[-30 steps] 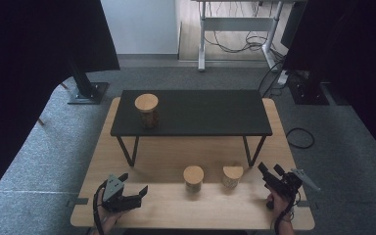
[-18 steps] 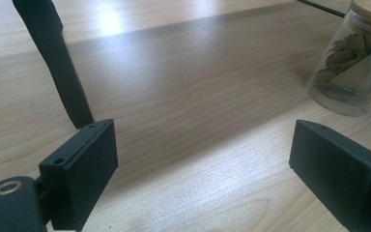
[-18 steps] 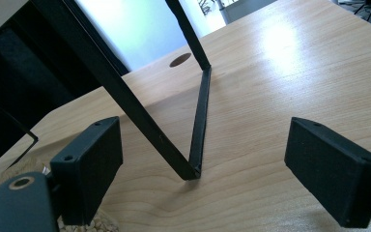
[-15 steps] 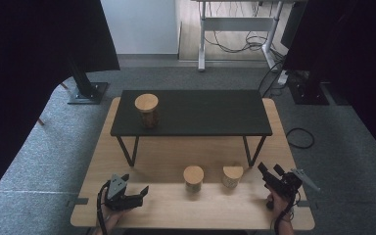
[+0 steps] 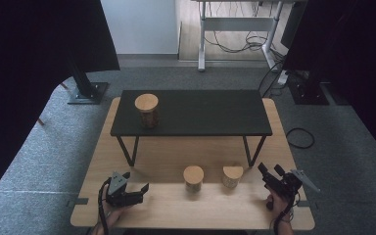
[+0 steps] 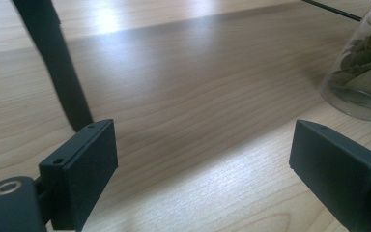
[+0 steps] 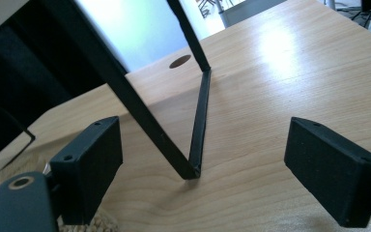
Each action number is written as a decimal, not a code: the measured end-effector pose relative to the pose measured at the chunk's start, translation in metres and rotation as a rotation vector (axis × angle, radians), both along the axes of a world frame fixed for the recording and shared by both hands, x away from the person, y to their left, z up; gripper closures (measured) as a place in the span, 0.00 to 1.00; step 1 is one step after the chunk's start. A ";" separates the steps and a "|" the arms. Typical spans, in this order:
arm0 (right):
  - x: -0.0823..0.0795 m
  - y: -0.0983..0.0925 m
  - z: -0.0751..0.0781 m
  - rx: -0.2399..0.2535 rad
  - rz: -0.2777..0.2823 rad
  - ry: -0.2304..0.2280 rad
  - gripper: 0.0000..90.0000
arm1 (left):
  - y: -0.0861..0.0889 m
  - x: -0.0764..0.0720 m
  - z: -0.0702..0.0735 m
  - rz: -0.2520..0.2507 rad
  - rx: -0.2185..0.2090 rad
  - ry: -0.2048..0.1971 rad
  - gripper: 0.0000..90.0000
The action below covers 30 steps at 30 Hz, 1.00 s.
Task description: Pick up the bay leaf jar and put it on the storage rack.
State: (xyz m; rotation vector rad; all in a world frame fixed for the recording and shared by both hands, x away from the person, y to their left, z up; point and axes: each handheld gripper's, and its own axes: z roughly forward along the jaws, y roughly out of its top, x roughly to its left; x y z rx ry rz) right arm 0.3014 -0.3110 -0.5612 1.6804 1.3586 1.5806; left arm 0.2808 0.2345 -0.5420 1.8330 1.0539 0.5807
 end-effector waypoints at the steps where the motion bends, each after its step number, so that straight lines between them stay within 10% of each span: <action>1: 0.000 0.000 0.000 -0.007 0.004 -0.001 0.16 | 0.000 0.000 0.000 -0.001 -0.002 0.003 0.10; 30: -0.060 0.029 0.040 -0.048 0.216 -0.150 0.13 | 0.009 0.005 -0.006 0.022 -0.034 0.051 0.11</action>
